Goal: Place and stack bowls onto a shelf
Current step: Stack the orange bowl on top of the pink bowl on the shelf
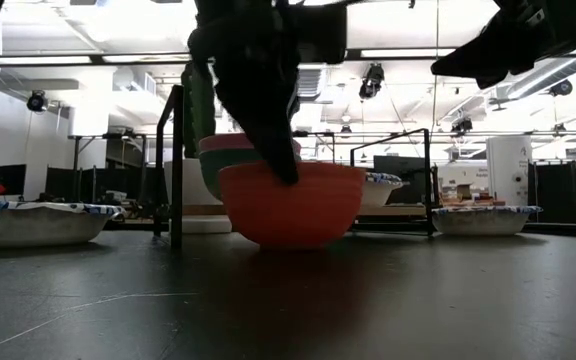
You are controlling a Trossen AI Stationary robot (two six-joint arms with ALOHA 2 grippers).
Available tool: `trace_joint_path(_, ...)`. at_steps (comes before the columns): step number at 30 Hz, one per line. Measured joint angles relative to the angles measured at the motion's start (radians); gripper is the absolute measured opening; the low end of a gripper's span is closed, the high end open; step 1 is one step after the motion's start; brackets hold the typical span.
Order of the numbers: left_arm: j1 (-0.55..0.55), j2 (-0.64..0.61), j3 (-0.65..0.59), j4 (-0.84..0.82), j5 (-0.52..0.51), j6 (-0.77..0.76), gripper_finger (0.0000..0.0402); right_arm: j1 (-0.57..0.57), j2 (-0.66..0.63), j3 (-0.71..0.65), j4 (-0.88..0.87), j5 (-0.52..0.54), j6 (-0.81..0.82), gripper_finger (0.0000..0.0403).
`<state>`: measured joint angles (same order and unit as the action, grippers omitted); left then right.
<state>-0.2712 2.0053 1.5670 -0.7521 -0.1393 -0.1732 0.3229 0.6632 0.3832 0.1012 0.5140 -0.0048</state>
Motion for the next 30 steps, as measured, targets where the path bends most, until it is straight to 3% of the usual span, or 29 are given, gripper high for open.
trace_joint_path(10, -0.029, -0.007, 0.338, -0.333, -0.006, 0.2, 0.0001, 0.0, 0.0, 0.0, -0.001, 0.0, 0.003, 0.0009)
trace_joint_path(18, 0.028, -0.009, 0.609, -0.62, -0.153, 0.32, 0.0001, 0.0, 0.001, 0.0, -0.001, 0.0, 0.003, 0.0009)
trace_joint_path(23, 0.121, -0.012, 0.63, -0.681, -0.158, 0.32, 0.0001, 0.0, 0.001, 0.0, -0.007, 0.0, 0.003, 0.0009)
trace_joint_path(30, 0.23, -0.042, 0.516, -0.677, -0.158, 0.32, 0.0, 0.0, 0.001, -0.001, -0.022, 0.0, 0.003, 0.0009)
